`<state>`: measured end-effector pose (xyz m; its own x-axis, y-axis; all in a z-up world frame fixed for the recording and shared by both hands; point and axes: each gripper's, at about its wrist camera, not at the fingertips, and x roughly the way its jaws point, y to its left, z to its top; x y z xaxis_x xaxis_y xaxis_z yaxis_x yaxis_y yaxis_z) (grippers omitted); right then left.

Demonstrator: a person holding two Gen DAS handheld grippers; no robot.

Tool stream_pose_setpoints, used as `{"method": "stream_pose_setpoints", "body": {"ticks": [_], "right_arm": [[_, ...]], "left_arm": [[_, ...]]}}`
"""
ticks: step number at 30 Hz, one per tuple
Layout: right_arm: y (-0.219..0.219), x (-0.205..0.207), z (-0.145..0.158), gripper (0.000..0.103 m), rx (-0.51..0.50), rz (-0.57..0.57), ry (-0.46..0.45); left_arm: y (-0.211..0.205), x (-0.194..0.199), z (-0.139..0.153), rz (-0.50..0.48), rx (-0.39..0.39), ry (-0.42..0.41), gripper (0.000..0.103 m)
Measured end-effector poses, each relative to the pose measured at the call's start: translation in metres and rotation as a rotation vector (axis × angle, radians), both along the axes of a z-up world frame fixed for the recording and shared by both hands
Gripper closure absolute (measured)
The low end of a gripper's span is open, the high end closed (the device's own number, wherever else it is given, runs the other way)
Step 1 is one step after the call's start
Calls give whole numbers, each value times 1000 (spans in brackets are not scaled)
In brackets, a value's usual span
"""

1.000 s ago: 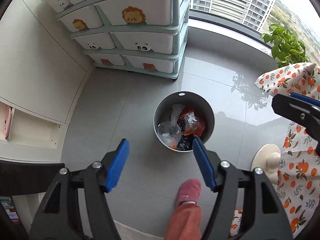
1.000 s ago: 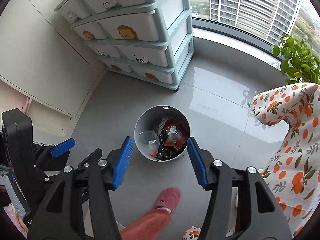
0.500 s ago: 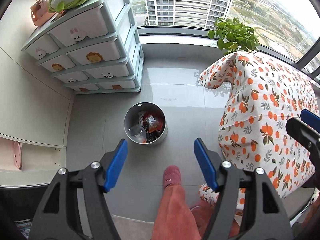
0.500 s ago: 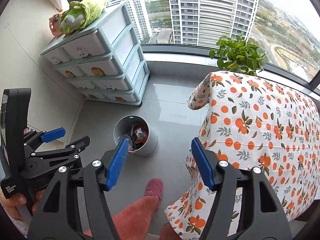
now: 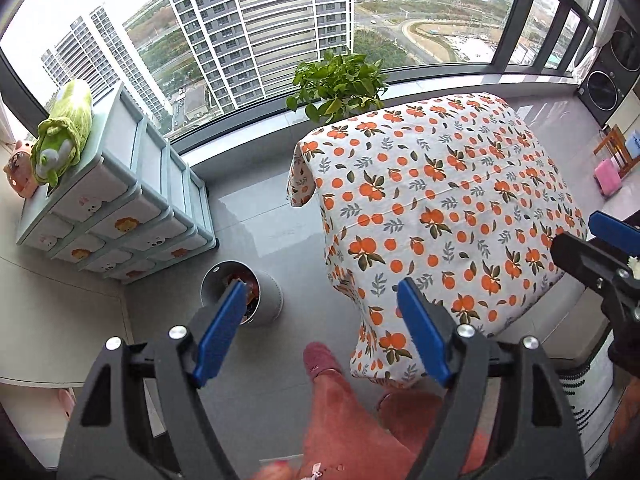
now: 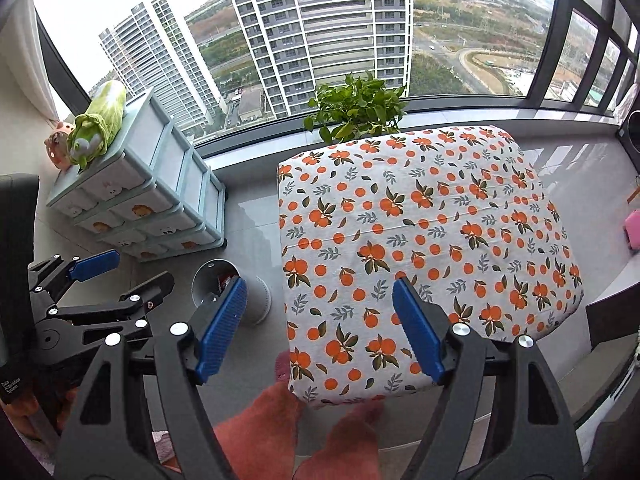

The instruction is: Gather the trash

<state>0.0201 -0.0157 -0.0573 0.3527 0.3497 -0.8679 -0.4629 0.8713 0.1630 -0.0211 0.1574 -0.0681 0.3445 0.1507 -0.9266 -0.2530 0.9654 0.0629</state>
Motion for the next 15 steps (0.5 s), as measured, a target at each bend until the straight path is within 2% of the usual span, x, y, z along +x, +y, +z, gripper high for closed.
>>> {"method": "stream_pose_setpoints", "body": {"ticks": [6, 11, 15], "right_arm": [[-57, -4, 28, 27, -18, -103, -41], [-84, -6, 44, 26, -33, -198, -72], [-95, -8, 55, 26, -26, -271, -78]], "left_arm": [[-57, 14, 34, -151, 15, -32, 23], [-79, 27, 58, -251, -6, -68, 23], [-86, 39, 68, -310, -29, -65, 22]]}}
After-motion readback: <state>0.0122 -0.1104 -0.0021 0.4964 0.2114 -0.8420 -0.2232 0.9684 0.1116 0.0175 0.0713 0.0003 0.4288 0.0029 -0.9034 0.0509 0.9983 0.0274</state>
